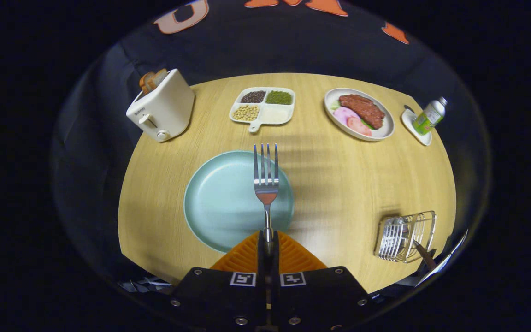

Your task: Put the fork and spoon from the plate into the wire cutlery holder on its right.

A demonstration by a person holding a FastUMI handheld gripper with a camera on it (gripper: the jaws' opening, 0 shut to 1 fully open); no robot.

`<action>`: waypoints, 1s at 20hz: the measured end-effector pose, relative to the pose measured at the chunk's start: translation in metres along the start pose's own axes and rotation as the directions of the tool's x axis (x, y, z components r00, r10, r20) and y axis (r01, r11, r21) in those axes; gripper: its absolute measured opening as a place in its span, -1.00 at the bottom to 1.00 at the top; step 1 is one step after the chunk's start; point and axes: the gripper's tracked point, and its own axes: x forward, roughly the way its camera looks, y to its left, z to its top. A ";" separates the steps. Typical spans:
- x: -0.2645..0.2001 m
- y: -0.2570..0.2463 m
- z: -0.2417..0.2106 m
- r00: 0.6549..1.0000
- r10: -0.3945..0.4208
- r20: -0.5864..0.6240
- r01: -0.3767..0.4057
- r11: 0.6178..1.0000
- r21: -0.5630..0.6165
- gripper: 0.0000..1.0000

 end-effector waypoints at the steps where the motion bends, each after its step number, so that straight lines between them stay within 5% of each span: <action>1: -0.009 -0.017 -0.002 1.000 -0.019 0.013 0.018 1.000 0.020 -0.90; 9: -0.049 -0.154 -0.047 0.983 -0.185 -0.010 0.185 0.972 0.147 -0.90; 20: -0.043 -0.197 -0.078 0.980 -0.193 -0.043 0.197 0.974 0.112 -0.78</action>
